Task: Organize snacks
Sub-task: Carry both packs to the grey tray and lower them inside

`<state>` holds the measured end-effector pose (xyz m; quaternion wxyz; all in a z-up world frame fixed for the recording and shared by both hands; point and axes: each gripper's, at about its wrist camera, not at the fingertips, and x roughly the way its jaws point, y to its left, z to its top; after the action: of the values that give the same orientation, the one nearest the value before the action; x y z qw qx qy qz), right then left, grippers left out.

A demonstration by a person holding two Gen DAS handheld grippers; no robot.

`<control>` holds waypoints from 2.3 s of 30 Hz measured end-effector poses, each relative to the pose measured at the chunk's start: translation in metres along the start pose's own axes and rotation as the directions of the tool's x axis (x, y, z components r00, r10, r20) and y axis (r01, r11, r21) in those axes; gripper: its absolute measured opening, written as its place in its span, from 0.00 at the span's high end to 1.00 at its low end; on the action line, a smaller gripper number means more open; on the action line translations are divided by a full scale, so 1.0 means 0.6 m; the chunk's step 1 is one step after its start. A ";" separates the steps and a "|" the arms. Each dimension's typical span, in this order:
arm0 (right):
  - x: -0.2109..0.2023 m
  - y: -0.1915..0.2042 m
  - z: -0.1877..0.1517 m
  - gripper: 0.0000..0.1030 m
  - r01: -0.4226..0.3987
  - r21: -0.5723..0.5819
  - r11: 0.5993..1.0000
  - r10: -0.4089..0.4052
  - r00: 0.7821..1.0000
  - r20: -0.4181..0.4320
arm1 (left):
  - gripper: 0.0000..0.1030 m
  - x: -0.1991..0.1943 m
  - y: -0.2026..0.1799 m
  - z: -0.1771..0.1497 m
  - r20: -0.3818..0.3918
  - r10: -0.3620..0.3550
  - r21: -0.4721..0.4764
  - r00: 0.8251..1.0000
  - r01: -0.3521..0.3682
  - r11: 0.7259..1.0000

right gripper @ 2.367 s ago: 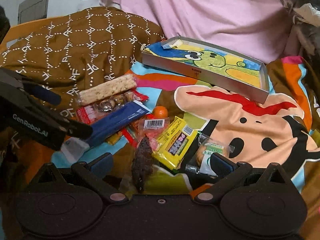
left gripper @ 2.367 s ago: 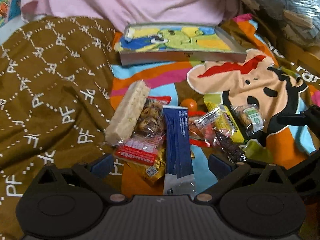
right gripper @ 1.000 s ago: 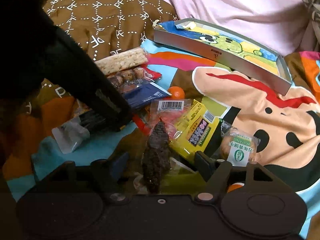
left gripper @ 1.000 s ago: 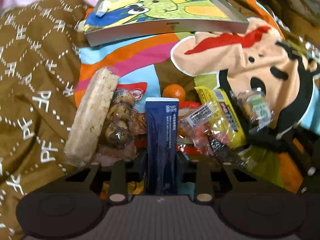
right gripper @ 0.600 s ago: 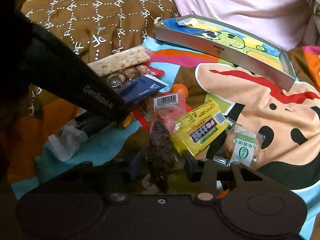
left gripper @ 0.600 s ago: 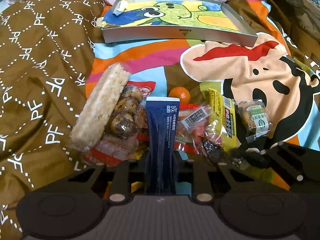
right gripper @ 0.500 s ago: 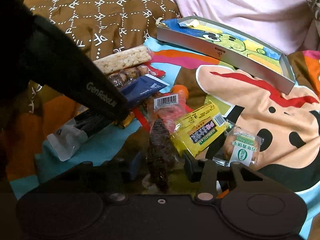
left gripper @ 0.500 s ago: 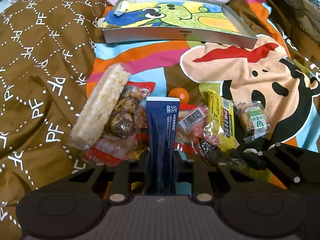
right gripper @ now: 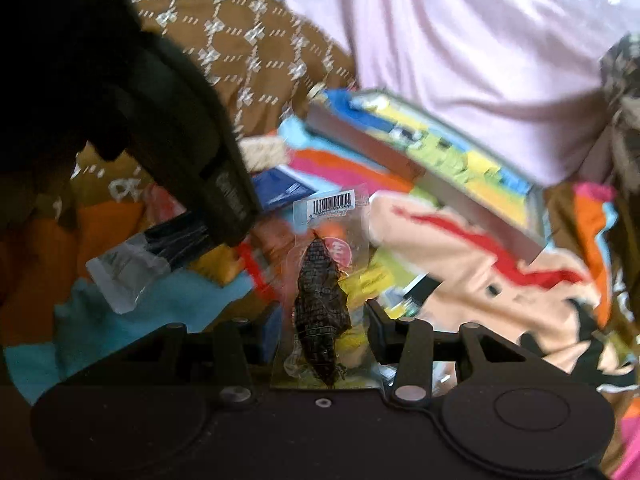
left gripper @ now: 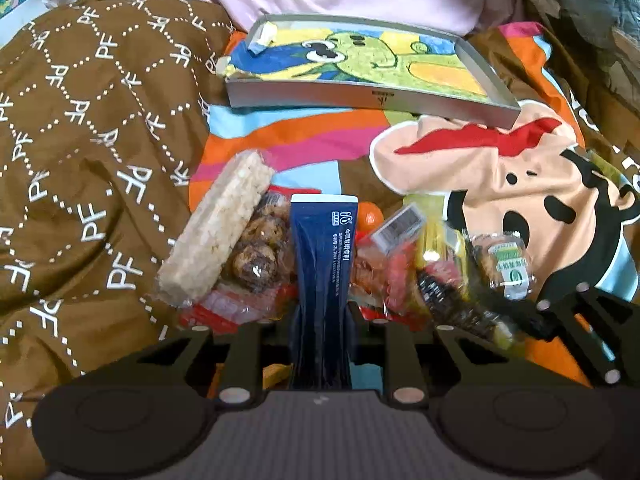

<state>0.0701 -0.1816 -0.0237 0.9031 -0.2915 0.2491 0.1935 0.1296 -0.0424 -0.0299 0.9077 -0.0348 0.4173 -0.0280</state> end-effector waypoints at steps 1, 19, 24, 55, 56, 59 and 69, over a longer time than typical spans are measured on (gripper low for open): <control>0.000 -0.008 0.003 0.55 0.019 0.005 1.000 -0.019 1.000 0.015 | 0.76 -0.001 -0.001 0.003 0.008 0.001 0.000 1.000 -0.001 1.000; 0.152 -0.278 0.096 0.55 0.302 0.303 0.904 -0.378 0.895 0.236 | 0.76 0.059 -0.059 0.253 0.315 0.047 -0.067 0.948 -0.027 0.997; 0.216 -0.334 0.096 0.55 0.258 0.409 0.875 -0.372 0.900 0.227 | 0.75 0.104 -0.080 0.330 0.381 0.072 -0.100 0.922 -0.036 0.994; 0.299 -0.349 0.063 0.20 0.151 0.477 0.866 -0.255 0.953 0.162 | 0.59 0.267 -0.112 0.377 0.264 0.132 -0.177 0.955 -0.086 0.980; 0.296 -0.349 0.063 0.19 0.151 0.480 0.864 -0.257 0.953 0.163 | 0.51 0.265 -0.110 0.377 0.264 0.130 -0.186 0.956 -0.082 0.979; 0.283 -0.349 0.067 0.10 0.145 0.491 0.859 -0.258 0.951 0.172 | 0.42 0.253 -0.101 0.371 0.274 0.137 -0.218 0.952 -0.077 0.973; 0.224 -0.362 0.077 0.01 0.180 0.535 0.825 -0.322 0.928 0.185 | 0.14 0.180 -0.064 0.343 0.315 0.175 -0.275 0.933 -0.086 0.957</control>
<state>0.3008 -0.2891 0.0267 0.9903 -0.0444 0.1262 0.0367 0.3550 -0.0812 0.0255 0.9530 -0.1284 0.2579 0.0935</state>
